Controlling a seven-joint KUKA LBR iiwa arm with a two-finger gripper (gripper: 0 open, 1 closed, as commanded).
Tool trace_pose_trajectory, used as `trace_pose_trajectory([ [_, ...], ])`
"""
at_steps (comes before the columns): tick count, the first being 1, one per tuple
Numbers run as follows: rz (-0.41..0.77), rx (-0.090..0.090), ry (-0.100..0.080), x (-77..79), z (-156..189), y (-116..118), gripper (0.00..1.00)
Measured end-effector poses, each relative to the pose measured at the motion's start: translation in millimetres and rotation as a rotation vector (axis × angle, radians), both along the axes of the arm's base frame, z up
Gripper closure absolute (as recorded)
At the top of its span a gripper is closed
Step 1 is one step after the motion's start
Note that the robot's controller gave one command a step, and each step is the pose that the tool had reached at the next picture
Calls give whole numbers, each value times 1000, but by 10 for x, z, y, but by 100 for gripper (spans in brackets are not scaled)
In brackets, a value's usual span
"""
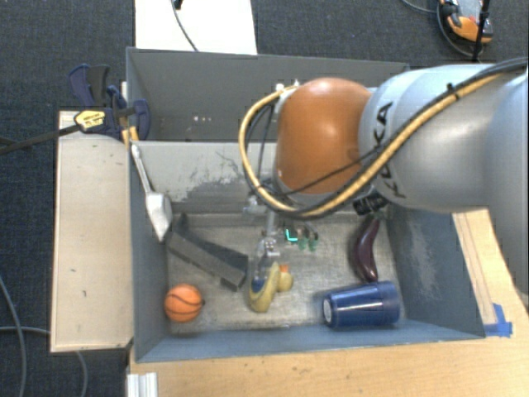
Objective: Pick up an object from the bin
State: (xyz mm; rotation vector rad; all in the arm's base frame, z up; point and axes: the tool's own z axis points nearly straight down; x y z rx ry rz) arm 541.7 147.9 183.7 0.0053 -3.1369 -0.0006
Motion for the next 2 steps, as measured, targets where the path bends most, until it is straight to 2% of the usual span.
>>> trace_pose_trajectory([
  [1,-5,1,-8,20,38,-7,0],
  [2,-37,3,-12,87,-720,340,0],
])
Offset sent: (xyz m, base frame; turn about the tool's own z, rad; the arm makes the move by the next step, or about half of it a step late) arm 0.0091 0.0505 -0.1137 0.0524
